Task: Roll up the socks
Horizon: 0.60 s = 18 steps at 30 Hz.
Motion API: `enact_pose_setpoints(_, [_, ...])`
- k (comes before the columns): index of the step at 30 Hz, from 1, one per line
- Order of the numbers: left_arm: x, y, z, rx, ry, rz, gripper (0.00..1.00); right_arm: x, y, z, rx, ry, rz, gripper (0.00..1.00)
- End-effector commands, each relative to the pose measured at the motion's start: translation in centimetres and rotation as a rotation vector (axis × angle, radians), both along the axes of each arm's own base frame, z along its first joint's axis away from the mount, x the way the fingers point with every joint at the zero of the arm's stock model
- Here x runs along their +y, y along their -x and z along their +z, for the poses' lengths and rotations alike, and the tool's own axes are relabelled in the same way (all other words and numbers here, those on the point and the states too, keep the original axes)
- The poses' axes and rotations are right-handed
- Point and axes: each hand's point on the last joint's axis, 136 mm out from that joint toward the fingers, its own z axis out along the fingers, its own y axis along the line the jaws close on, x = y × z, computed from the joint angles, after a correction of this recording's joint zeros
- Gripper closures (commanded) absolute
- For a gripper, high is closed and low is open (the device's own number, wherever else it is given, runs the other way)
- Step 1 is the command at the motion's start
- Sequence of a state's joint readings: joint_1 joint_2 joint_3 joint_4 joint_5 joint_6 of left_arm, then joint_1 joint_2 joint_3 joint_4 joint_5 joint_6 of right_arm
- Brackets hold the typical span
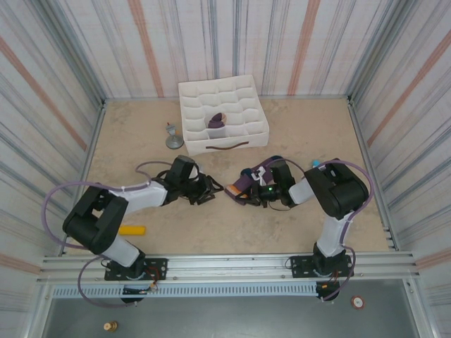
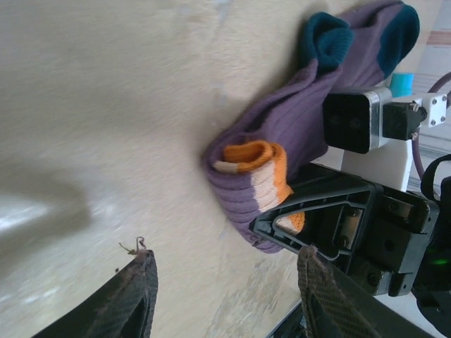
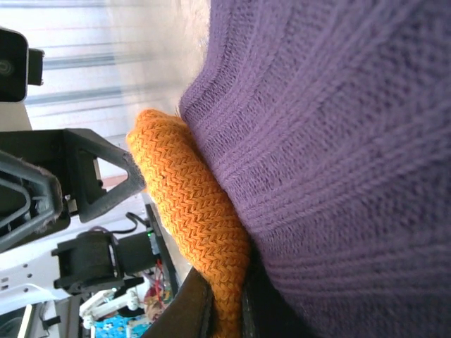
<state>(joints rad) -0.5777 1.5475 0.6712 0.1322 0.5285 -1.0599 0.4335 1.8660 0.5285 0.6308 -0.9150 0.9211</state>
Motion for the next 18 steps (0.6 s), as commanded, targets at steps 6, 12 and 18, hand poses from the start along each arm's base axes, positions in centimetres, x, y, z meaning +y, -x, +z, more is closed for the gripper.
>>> enact_pose_setpoints(6, [-3.4, -1.7, -1.3, -0.071, -0.035, -0.074, 0.52, -5.9, 5.8, -9.3, 0.426, 0.307, -0.174, 1.00])
enact_pose_setpoints(12, [-4.3, -2.0, -2.8, -0.046, -0.071, -0.075, 0.57, -6.1, 5.9, -9.7, 0.445, 0.315, -0.181, 1.00])
enact_pose_setpoints(18, [-3.8, -2.0, -4.1, -0.015, -0.109, -0.044, 0.58, -6.2, 6.0, -9.7, 0.450, 0.307, -0.186, 1.00])
